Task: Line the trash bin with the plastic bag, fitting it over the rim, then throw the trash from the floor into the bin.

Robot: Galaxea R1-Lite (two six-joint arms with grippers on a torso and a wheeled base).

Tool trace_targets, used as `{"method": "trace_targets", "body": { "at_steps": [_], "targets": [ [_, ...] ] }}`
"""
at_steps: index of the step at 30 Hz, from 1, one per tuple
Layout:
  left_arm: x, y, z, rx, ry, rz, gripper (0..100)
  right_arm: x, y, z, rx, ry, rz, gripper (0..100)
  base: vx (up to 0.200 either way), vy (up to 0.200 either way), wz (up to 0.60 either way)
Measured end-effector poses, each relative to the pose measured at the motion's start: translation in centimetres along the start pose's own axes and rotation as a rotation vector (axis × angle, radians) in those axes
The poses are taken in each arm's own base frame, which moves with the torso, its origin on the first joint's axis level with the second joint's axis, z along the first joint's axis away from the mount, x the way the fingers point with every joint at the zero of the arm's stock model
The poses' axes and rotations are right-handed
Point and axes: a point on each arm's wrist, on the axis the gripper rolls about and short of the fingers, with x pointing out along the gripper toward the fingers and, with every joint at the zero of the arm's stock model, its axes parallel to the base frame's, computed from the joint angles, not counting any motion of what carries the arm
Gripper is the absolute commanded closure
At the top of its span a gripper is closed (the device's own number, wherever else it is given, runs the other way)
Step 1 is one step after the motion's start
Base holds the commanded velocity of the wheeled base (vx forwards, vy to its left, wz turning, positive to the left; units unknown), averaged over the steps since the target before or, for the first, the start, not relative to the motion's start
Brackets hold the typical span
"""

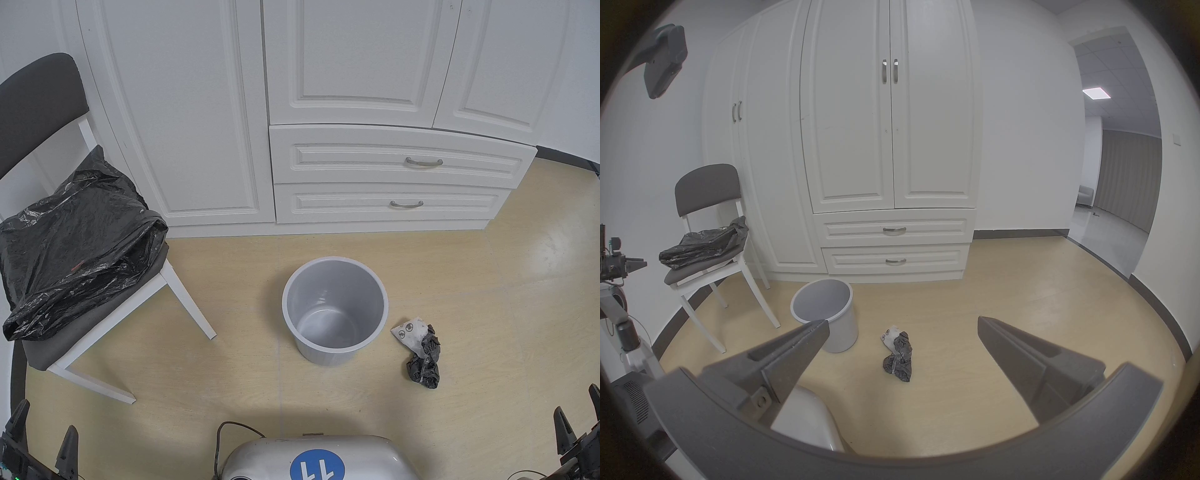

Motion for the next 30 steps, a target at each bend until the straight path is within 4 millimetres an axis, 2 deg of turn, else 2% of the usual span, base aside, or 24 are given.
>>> {"method": "trace_targets", "body": {
  "at_steps": [22, 30],
  "targets": [
    [0.0, -0.01, 0.0, 0.005, -0.001, -0.004, 0, 0.0, 0.0, 0.0, 0.0, 0.0, 0.0, 0, 0.0, 0.0, 0.0],
    [0.0, -0.04, 0.06, 0.039, -0.006, -0.014, 0, 0.0, 0.08, -0.02, -0.07, 0.0, 0.034, 0, 0.0, 0.0, 0.0]
  ]
}}
